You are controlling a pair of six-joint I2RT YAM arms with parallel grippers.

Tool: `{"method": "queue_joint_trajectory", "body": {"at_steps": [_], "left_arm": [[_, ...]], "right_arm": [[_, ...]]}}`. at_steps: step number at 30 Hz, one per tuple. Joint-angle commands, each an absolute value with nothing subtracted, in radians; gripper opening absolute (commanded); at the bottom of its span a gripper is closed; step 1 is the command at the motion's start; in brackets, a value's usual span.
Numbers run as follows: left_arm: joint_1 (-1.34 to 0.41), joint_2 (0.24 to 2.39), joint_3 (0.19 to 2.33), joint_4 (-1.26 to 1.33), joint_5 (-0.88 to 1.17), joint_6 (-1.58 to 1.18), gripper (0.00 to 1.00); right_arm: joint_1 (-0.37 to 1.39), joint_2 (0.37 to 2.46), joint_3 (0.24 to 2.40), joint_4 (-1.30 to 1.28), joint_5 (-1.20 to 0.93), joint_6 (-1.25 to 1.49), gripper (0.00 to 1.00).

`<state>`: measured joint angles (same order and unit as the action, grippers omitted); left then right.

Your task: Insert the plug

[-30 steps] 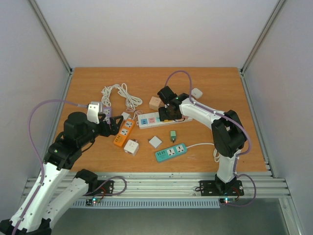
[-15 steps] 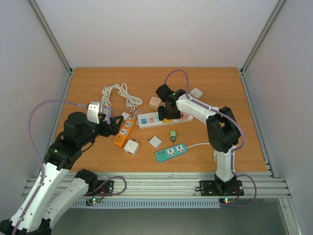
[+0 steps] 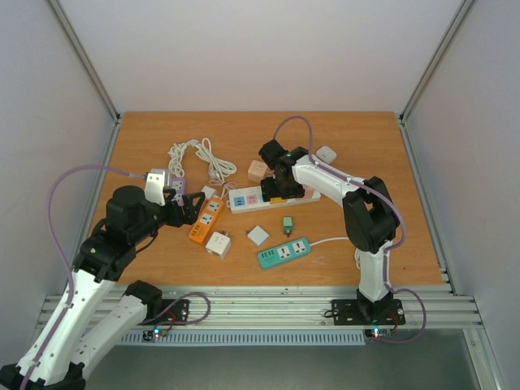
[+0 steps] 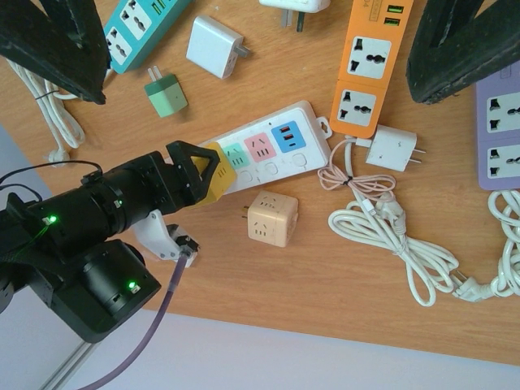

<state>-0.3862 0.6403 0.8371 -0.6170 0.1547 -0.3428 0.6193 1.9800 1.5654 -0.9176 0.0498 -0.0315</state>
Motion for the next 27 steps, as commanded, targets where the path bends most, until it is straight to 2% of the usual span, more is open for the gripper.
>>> {"method": "queue_joint_trajectory", "body": {"at_steps": [1, 7, 13, 17, 27], "left_arm": [[-0.379, 0.629, 0.827, -0.564, 0.162, -0.333, 0.99], [-0.379, 0.630, 0.828, -0.564, 0.164, -0.333, 0.99], [-0.379, 0.635, 0.827, -0.561, 0.162, -0.333, 0.99], [-0.379, 0.643, 0.822, -0.555, 0.180, -0.337, 0.99], [-0.379, 0.649, 0.822, -0.557, 0.178, -0.337, 0.99]], "right_arm": [[0.636, 1.916, 1.645, -0.938, 0.064, -0.080, 0.85], [0.644, 1.937, 1.713, -0.918, 0.129, -0.110, 0.84], [0.644, 2.008, 1.742, -0.783, 0.205, -0.245, 0.84], [0.642, 2.081, 1.812, -0.749, 0.180, -0.310, 0.85], [0.619, 2.368, 2.156, -0.952, 0.154, -0.392, 0.86]]}}
